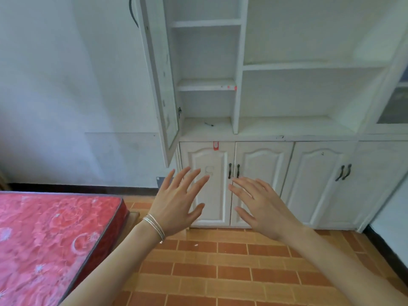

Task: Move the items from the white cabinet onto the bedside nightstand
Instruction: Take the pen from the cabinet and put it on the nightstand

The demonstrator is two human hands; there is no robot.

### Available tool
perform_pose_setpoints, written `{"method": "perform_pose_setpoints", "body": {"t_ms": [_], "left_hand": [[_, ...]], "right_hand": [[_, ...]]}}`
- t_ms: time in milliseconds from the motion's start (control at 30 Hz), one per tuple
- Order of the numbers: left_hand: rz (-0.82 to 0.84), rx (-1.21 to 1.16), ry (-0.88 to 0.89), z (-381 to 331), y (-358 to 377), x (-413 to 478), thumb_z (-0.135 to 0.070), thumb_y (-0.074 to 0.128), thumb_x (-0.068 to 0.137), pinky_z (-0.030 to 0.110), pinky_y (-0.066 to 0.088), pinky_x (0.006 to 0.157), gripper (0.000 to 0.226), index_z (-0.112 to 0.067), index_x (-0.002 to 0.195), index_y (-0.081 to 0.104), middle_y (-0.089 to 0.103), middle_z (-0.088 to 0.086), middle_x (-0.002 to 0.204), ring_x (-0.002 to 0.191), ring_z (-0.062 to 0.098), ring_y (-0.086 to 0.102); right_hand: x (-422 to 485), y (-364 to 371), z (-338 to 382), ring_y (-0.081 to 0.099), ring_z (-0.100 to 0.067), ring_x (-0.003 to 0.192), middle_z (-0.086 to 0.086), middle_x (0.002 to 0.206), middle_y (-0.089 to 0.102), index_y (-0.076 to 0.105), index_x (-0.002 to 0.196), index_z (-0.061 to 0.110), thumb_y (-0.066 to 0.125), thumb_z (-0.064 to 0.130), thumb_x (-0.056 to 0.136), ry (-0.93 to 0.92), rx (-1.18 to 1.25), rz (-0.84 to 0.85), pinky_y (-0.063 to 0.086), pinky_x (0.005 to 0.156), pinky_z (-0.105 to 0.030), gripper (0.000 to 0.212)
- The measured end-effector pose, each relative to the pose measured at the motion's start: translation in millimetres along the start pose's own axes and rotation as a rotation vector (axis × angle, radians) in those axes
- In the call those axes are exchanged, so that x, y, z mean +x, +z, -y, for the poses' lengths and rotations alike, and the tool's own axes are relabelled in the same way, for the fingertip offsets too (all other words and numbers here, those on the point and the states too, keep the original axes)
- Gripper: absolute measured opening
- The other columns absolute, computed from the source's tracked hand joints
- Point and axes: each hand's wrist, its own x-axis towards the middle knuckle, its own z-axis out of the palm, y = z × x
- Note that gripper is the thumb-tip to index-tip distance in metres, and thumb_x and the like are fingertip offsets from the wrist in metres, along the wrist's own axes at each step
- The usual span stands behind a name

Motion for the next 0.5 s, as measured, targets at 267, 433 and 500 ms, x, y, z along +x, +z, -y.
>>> {"method": "perform_pose_setpoints", "body": {"t_ms": [267,433,500], "left_hand": [[-0.014,-0.023,0.011,50.8,55.3,69.0,-0.053,0.035,0.084,0.056,0.038,0.100,0.060,-0.023,0.137,0.041,0.052,0.008,0.136,0.126,0.031,0.047],[0.011,-0.005,-0.003,64.0,98.2,117.0,-0.053,0.037,0.084,0.053,0.035,0.102,0.060,-0.024,0.137,0.044,0.051,0.006,0.137,0.127,0.029,0.046],[0.012,0.004,-0.024,68.5,114.2,144.5,-0.053,0.037,0.084,0.052,0.032,0.103,0.061,-0.024,0.137,0.044,0.051,0.005,0.137,0.127,0.029,0.046]], "right_hand": [[68.5,35.3,-54.8,0.044,-0.020,0.126,-0.003,0.136,0.051,0.048,0.134,0.017,0.035,0.038,0.090,0.043,-0.025,-0.005,0.033,0.104,-0.042,0.051],[103.8,70.5,-101.7,0.043,-0.017,0.127,-0.001,0.136,0.050,0.047,0.134,0.019,0.035,0.038,0.090,0.040,0.003,-0.001,0.033,0.105,-0.041,0.050],[120.3,83.2,-125.7,0.045,-0.018,0.125,-0.001,0.134,0.052,0.048,0.133,0.018,0.036,0.038,0.089,0.029,-0.002,0.002,0.034,0.103,-0.039,0.050]]}}
